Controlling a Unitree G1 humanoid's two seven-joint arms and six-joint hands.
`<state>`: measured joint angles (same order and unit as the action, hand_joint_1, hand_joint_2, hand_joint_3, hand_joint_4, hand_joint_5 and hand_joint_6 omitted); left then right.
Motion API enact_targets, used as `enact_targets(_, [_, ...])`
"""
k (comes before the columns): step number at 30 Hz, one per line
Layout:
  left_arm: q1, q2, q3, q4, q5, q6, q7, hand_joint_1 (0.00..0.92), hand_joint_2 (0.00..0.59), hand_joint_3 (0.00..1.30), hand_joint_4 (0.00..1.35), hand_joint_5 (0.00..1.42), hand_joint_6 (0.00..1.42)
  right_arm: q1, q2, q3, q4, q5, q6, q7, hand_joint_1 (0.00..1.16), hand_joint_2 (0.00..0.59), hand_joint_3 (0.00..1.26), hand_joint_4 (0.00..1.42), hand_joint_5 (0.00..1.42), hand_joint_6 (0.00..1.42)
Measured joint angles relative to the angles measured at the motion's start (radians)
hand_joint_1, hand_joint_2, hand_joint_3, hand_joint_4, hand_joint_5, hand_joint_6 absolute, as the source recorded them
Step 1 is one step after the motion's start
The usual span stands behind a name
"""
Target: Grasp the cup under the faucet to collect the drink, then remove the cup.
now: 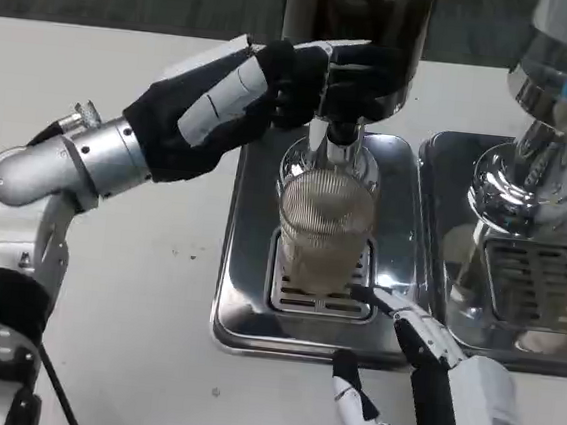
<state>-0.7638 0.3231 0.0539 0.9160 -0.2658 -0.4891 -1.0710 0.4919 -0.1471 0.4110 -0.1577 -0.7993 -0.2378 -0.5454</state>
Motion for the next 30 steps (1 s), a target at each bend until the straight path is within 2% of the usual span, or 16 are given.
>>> enact_targets(10, [-0.011, 0.014, -0.038, 0.048, 0.086, -0.201, 0.023, 0.000, 0.071, 0.16, 0.06, 0.09, 0.00, 0.002, 0.000, -0.003, 0.000, 0.001, 0.000, -0.003, 0.46, 0.452, 0.32, 0.23, 0.24, 0.25])
enact_targets(16, [-0.018, 0.026, -0.071, 0.070, 0.129, -0.292, 0.070, 0.000, 0.076, 0.15, 0.04, 0.05, 0.00, 0.006, 0.000, -0.012, 0.000, 0.007, -0.004, -0.004, 0.46, 0.414, 0.21, 0.19, 0.20, 0.22])
enact_targets(19, [-0.020, 0.032, -0.089, 0.082, 0.161, -0.343, 0.103, 0.000, 0.087, 0.15, 0.04, 0.05, 0.00, 0.007, 0.000, -0.022, 0.000, 0.039, -0.028, -0.007, 0.46, 0.362, 0.14, 0.12, 0.14, 0.20])
enact_targets(24, [-0.023, 0.050, -0.120, 0.092, 0.203, -0.410, 0.156, 0.000, 0.073, 0.14, 0.03, 0.03, 0.00, -0.002, -0.001, -0.062, 0.003, 0.153, -0.082, 0.013, 0.46, 0.331, 0.07, 0.05, 0.09, 0.18])
enact_targets(30, [-0.023, 0.064, -0.152, 0.097, 0.241, -0.464, 0.205, 0.000, 0.069, 0.14, 0.03, 0.03, 0.00, -0.019, 0.000, -0.094, 0.027, 0.242, -0.107, 0.064, 0.54, 0.270, 0.02, 0.00, 0.03, 0.16])
